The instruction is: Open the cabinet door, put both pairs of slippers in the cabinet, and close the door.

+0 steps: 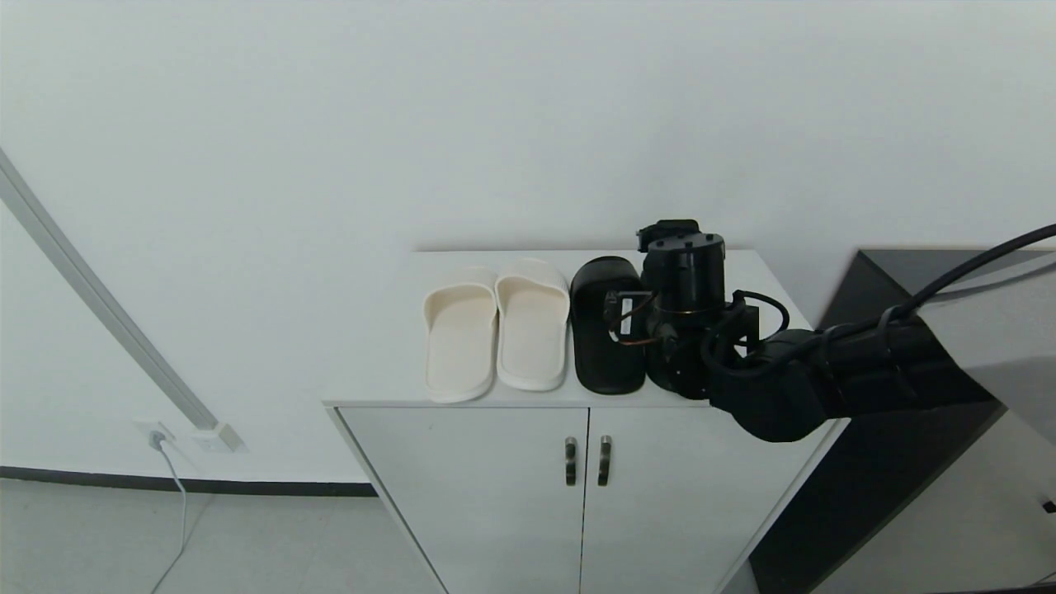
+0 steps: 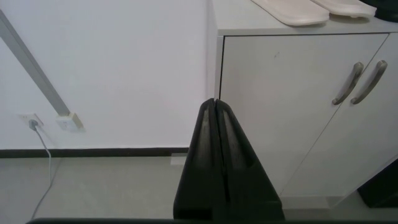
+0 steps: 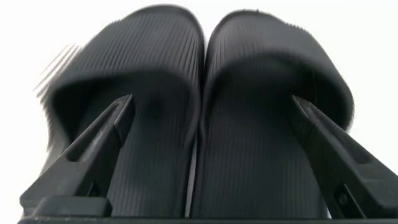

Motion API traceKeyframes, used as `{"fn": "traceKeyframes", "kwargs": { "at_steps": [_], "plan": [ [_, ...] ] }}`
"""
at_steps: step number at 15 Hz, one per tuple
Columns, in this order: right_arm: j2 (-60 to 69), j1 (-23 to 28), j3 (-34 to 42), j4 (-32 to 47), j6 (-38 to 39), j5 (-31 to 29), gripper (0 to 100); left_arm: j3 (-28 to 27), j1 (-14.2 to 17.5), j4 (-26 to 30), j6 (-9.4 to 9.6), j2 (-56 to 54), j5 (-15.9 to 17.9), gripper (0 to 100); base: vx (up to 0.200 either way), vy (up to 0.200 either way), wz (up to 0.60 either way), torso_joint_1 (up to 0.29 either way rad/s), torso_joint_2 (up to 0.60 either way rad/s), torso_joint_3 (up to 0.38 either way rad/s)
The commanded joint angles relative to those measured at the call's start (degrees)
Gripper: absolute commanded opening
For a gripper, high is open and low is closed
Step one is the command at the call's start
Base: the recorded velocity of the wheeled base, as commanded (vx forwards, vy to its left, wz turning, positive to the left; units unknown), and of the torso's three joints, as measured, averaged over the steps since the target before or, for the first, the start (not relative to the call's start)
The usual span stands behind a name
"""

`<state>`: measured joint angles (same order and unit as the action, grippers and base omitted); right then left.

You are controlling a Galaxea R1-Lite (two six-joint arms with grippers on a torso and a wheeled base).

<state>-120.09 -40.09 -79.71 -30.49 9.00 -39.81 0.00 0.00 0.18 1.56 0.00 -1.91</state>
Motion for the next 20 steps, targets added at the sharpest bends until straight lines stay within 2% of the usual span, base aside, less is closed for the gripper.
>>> {"fn": "traceKeyframes", "kwargs": {
  "at_steps": [1,7,11,12,20],
  "plan": [
    [-3.66,1.34,-3.69,-0.01,-0.21,0.26,100,0.00,0.00,-0.01,0.02,0.00,-0.02,0,0.000,0.000,0.00,0.000,0.00,0.000],
    [-7.88,2.48,-10.37,0.96,-0.91,0.35,100,0.00,0.00,-0.01,0.02,0.09,0.07,0,0.000,0.000,0.00,0.000,0.00,0.000],
    [-8.23,2.65,-10.81,0.96,-1.00,0.35,100,0.00,0.00,-0.01,0.02,0.00,0.16,0,0.000,0.000,0.00,0.000,0.00,0.000],
    [-8.32,2.65,-10.99,0.96,-1.09,0.35,0,0.00,0.00,-0.01,0.02,0.09,0.16,0,0.000,0.000,0.00,0.000,0.00,0.000],
    [-4.28,2.65,-9.23,0.78,-2.14,0.00,0,0.00,0.00,-0.09,-0.15,0.00,0.16,0,0.000,0.000,0.00,0.000,0.00,0.000]
  ]
}}
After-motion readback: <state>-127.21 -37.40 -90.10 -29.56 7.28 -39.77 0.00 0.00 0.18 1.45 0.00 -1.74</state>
